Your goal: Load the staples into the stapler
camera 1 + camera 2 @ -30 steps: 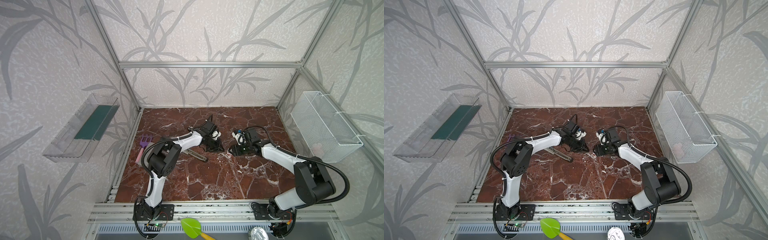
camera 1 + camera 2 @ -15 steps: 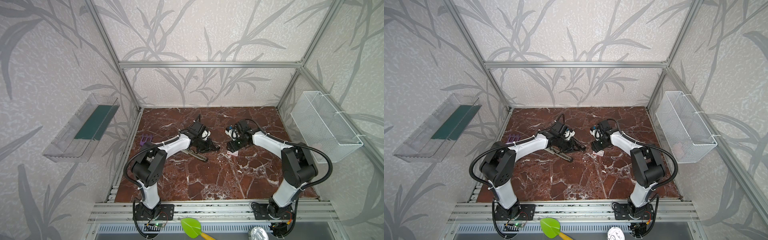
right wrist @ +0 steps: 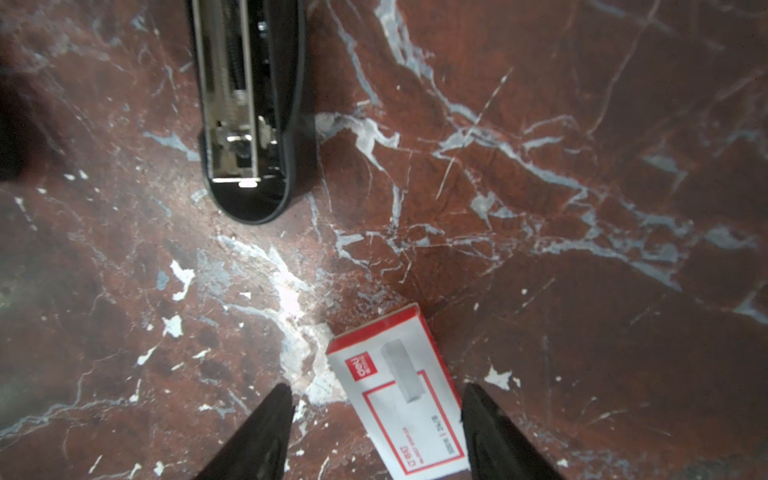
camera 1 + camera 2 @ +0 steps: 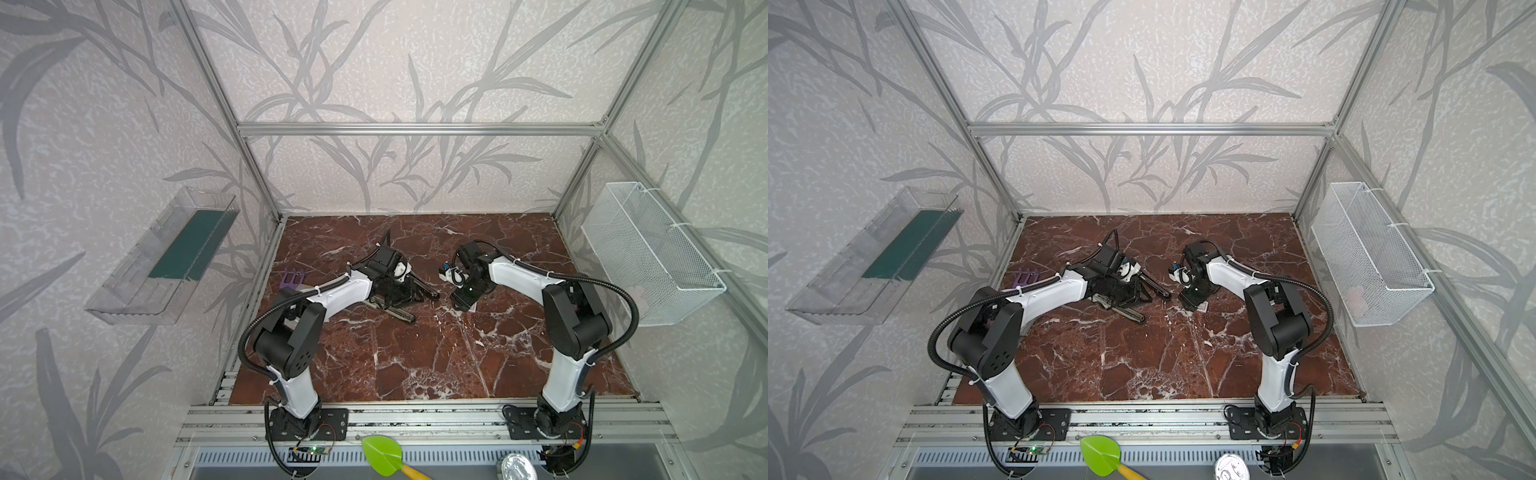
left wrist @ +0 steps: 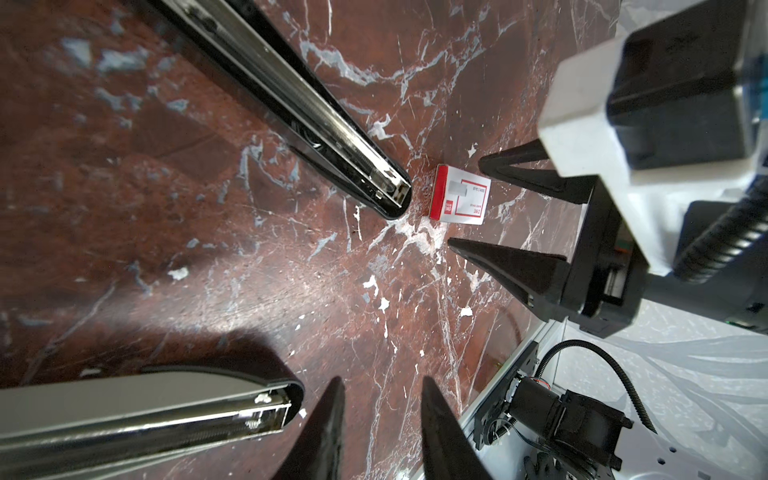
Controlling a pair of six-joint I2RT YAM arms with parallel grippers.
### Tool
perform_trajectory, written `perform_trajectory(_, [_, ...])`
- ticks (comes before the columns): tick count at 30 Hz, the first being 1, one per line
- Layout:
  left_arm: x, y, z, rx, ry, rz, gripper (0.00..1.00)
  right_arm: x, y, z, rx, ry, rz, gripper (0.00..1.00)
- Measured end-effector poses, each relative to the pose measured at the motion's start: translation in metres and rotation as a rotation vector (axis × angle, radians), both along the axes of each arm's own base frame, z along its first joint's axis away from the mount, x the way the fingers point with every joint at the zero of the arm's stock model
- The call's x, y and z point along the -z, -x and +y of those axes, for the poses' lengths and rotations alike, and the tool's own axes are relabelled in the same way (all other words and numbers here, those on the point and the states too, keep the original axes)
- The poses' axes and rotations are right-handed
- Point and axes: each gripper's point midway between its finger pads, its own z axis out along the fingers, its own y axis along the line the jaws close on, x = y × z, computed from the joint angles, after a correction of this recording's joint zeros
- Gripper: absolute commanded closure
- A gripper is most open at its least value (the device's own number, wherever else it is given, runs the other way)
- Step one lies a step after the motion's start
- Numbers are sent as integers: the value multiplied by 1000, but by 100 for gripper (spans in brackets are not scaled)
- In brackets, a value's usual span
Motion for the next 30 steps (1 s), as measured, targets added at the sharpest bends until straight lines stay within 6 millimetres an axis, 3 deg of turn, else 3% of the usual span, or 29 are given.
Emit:
perform_trajectory(7, [1,1,1,-3,2,2,68,18,3,-2,-30,64,18,37])
perform_trajectory(20, [2,0,1,-16,14,8,68,17,-4,0,-27,72,-4,57])
perform_trajectory(30, [1,0,0,-13,19,11,68,2,-7,5,9,-2,-83,58])
